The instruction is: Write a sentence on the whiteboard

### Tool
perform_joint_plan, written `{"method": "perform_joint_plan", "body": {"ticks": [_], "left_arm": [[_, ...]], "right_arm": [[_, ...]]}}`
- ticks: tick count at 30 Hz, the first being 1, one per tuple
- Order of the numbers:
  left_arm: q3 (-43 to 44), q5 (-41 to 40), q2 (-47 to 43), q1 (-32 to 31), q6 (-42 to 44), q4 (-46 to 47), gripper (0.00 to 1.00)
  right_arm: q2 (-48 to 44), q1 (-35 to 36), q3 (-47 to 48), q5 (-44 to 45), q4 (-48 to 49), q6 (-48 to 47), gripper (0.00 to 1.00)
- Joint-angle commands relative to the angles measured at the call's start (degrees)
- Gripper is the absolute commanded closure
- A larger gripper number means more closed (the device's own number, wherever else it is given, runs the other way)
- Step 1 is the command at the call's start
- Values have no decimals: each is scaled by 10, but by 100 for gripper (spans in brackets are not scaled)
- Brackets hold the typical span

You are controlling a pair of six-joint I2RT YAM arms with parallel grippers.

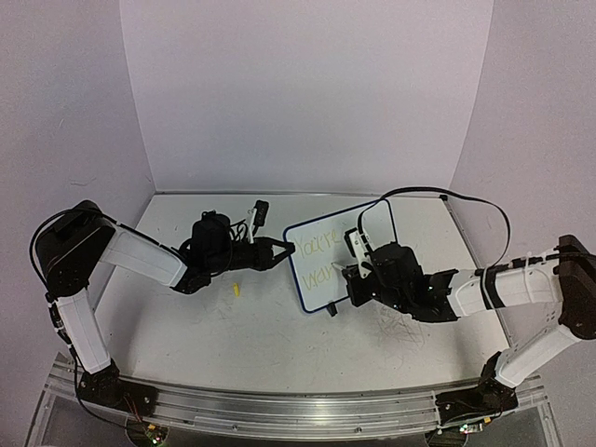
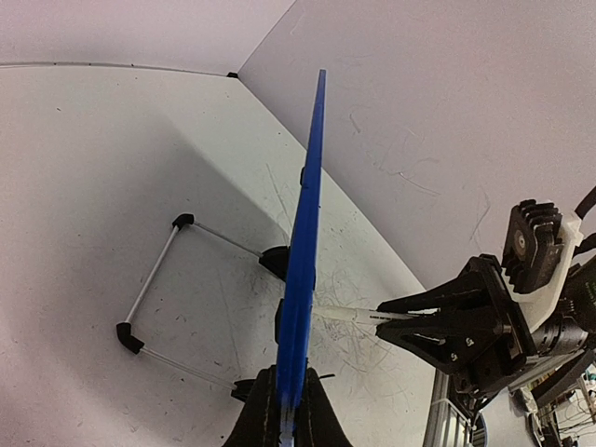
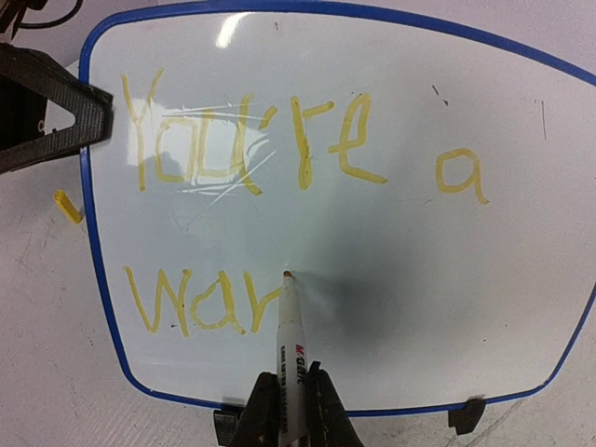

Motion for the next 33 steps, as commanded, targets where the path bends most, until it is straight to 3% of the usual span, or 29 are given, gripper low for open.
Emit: {"method": "perform_joint_plan", "body": {"ticks": [1, 33], "left_arm": [[13, 10, -5, 2, -1, -10, 100], [10, 8, -13, 2, -2, -10, 100]], "right_arm": [[5, -3, 18, 9, 22, -5, 100], [-11, 0, -38, -4, -16, 51, 100]]}}
